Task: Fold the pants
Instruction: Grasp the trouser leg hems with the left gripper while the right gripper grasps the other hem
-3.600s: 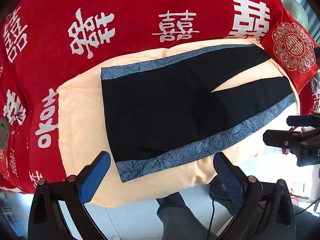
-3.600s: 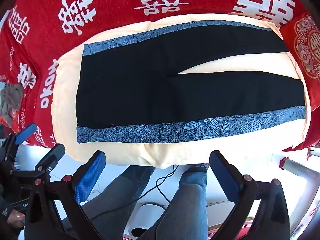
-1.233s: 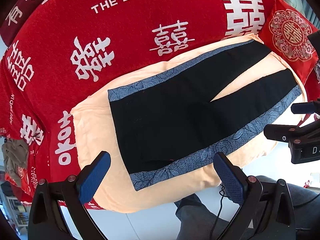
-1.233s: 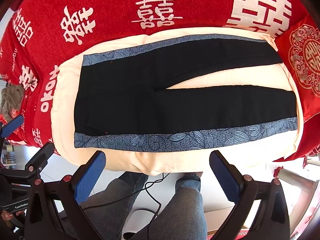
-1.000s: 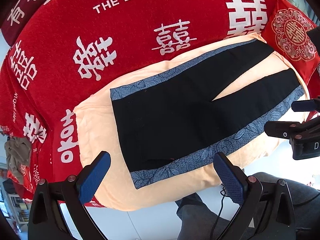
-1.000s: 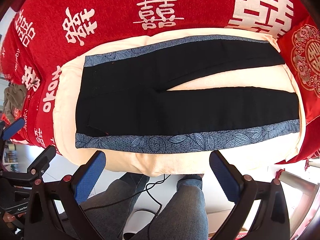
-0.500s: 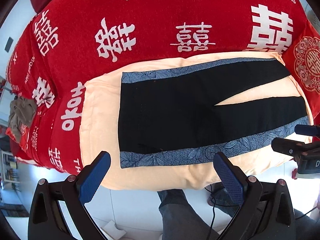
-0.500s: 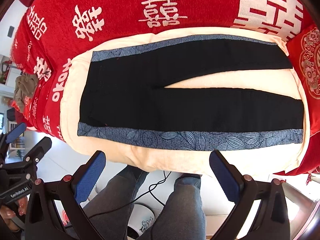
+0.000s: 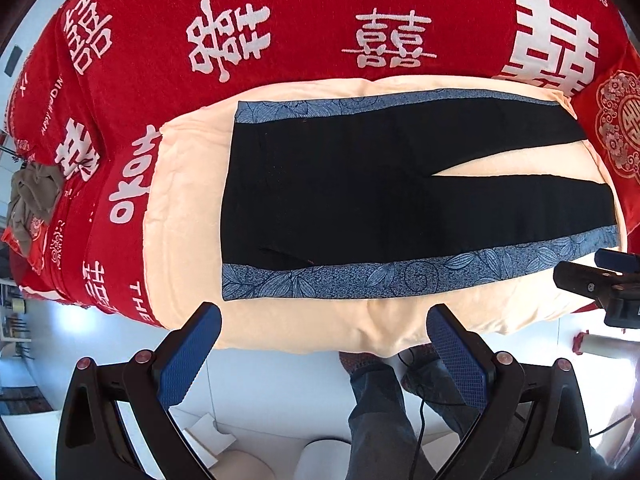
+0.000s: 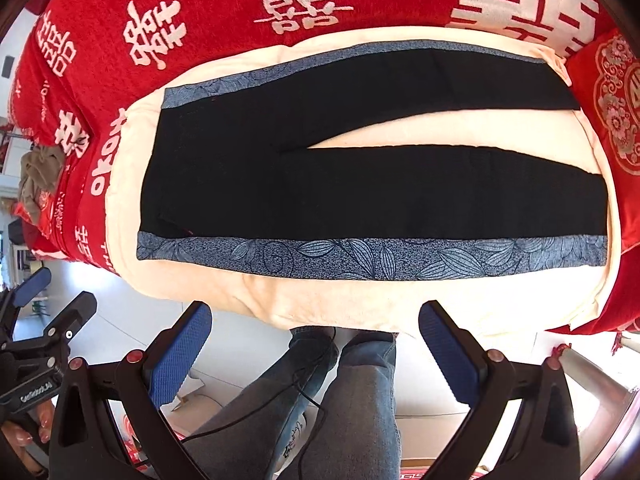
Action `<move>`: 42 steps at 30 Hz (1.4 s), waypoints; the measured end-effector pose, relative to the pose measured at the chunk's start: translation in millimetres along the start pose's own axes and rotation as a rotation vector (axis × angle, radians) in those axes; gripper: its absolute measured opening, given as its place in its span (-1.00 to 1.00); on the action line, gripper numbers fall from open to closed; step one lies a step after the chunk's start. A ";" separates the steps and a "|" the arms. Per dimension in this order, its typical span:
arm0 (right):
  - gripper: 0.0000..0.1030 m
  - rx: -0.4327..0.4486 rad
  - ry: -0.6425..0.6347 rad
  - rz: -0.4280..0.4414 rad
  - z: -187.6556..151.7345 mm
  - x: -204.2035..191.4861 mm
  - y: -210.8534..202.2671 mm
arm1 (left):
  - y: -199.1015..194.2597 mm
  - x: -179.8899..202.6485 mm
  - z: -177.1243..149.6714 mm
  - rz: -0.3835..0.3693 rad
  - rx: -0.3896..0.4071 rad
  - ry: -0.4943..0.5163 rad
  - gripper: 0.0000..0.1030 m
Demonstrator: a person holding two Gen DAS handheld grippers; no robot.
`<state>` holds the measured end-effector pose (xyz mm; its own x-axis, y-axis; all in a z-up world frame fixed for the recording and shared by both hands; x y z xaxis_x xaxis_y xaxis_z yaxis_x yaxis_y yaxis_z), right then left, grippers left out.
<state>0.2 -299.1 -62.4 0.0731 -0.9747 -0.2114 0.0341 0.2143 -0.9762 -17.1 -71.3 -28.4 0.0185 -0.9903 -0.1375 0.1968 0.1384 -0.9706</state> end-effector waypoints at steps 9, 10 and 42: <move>1.00 -0.010 0.103 0.062 -10.9 -5.4 57.6 | 77.7 -9.5 -9.5 -0.074 -0.072 -0.012 1.00; 1.00 -0.008 0.110 0.077 -11.7 -7.8 65.2 | 86.8 -12.1 -11.1 -0.078 -0.076 -0.020 1.00; -0.85 0.158 0.293 0.855 15.5 -70.9 178.8 | 220.7 -74.9 -20.7 -0.667 -0.054 -0.662 1.00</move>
<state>16.6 -190.7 -221.2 -0.1185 -0.4528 -0.8837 0.2223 0.8553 -0.4680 4.6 33.6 -236.4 0.4749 -0.6669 0.5742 0.3224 -0.4753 -0.8186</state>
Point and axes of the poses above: each gripper's, at about its wrist camera, not at the fingertips, and y roughly the way its jaws point, x to its right, z to its top, the point moved 5 cm from there along y, roughly the way its jaws point, and after that the axes turned 3 degrees about -y, right-handed, at the moved point
